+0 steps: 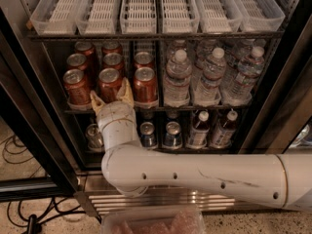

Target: Pick coke can from middle shelf of fridge

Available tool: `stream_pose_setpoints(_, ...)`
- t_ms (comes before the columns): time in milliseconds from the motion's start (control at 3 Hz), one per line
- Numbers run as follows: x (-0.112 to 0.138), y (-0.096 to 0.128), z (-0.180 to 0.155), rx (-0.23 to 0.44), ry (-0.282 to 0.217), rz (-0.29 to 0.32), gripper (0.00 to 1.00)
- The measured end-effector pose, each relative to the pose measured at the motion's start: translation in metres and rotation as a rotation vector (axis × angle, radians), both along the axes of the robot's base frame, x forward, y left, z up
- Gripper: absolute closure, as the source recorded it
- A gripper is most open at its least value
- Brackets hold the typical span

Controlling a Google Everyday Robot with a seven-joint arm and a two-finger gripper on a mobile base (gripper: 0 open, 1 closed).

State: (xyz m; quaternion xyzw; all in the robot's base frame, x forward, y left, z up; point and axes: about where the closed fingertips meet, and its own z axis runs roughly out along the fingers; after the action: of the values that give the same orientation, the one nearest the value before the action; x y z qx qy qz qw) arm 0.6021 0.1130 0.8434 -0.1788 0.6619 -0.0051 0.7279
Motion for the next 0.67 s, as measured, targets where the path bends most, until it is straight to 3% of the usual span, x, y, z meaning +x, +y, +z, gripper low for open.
stream_pose_setpoints(667,0.0027,-0.0026,-0.0002,0.010,0.003,-0.007,0.40)
